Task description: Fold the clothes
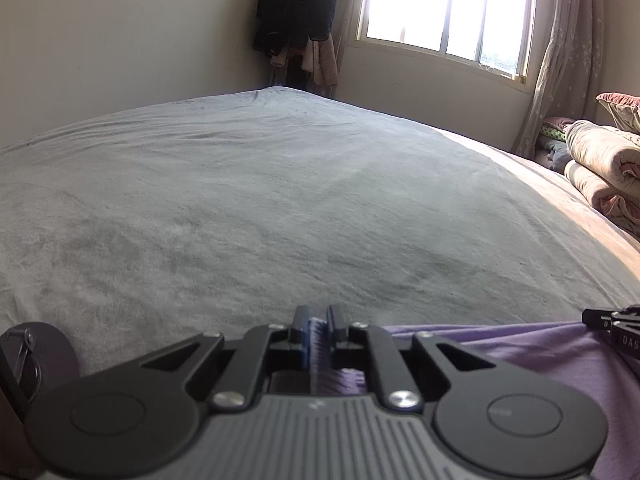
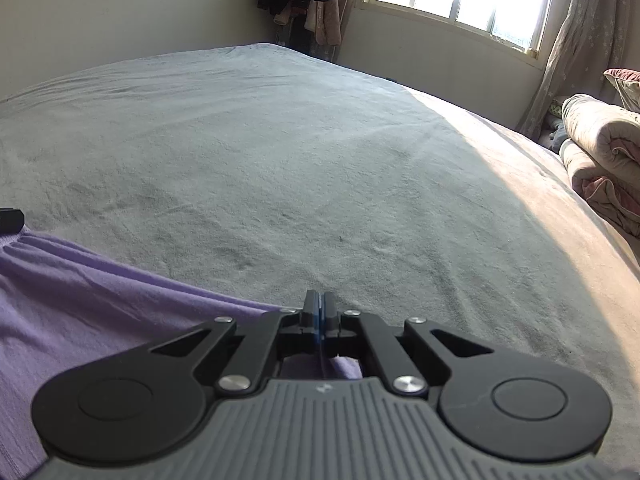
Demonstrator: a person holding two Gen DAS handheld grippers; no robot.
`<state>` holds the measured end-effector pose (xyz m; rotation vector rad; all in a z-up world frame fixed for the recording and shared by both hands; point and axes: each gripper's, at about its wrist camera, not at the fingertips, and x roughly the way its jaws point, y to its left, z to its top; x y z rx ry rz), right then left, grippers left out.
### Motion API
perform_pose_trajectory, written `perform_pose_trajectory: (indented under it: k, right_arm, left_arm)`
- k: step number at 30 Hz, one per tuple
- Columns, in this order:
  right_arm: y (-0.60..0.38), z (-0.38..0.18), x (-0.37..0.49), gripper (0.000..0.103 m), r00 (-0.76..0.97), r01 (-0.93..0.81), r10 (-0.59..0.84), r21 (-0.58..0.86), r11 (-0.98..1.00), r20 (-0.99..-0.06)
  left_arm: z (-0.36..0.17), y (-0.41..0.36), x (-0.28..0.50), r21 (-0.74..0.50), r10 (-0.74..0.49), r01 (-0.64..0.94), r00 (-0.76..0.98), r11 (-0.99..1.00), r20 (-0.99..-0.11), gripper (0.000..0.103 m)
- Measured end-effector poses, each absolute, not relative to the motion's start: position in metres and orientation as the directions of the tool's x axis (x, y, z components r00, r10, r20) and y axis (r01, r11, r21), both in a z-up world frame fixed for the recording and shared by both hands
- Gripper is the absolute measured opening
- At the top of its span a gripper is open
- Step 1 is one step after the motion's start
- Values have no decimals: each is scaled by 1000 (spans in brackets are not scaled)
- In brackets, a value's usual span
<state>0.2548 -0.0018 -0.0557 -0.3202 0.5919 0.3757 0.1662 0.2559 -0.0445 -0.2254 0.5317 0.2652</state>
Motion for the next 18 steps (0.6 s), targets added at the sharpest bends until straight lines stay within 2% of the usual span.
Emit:
perform_pose_trajectory:
  k: [3,5,6,8,9,10,11,14,17,18]
  right_arm:
    - [-4,-51,253,2,745,-455,285,-148,878,-603]
    - [-6,-43,251,9,719,-483,325,-105,869,-614]
    - [-7,-40,250,16,706,-496,345,-83,864,-618]
    - [-9,-33,249,18,678,-521,385,-40,853,-626]
    - [-6,-30,247,24,667,-539,403,-32,842,-627]
    - [-1,-29,245,37,656,-558,420,-29,829,-627]
    - [4,-28,243,41,649,-577,433,-33,816,-625]
    - [24,-28,238,43,623,-627,466,-44,778,-628]
    - [43,-35,238,43,587,-661,477,-46,749,-654]
    - [49,-39,238,37,582,-664,468,-57,745,-666]
  left_arm:
    - [-43,260,165,-176,158,-292,830,940,-534,27]
    - [-43,258,164,-180,145,-281,831,943,-538,33]
    - [-43,257,164,-179,142,-278,830,944,-539,33]
    - [-44,253,164,-159,152,-278,827,947,-542,34]
    - [-44,252,164,-152,154,-277,825,949,-543,34]
    - [-44,252,164,-152,153,-277,825,949,-545,34]
    - [-44,253,164,-156,150,-277,825,948,-545,33]
    - [-46,254,164,-160,152,-281,823,946,-547,33]
    - [-48,252,166,-140,171,-292,817,946,-550,27]
    - [-48,251,167,-141,168,-291,816,946,-552,21]
